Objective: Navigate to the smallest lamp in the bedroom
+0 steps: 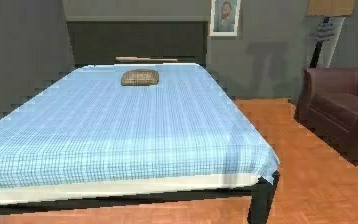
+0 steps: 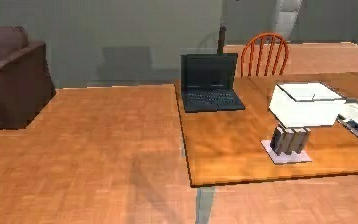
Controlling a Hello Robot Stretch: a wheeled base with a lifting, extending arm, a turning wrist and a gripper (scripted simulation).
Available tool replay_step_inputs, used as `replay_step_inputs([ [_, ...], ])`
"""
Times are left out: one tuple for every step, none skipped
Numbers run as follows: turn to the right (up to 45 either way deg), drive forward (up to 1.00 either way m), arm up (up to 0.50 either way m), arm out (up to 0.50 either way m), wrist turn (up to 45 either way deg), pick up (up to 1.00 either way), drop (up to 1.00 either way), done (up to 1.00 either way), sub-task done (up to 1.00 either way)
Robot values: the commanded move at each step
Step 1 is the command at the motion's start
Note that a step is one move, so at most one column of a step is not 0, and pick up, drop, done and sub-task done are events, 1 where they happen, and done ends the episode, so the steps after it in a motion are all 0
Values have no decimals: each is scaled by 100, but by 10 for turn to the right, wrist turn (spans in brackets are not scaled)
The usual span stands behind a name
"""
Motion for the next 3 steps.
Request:
replay_step_inputs([
  [390,0,0,0,0,0,0,0,0],
  [0,40,0,0,0,0,0,0,0],
  [150,0,0,0,0,0,0,0,0],
])
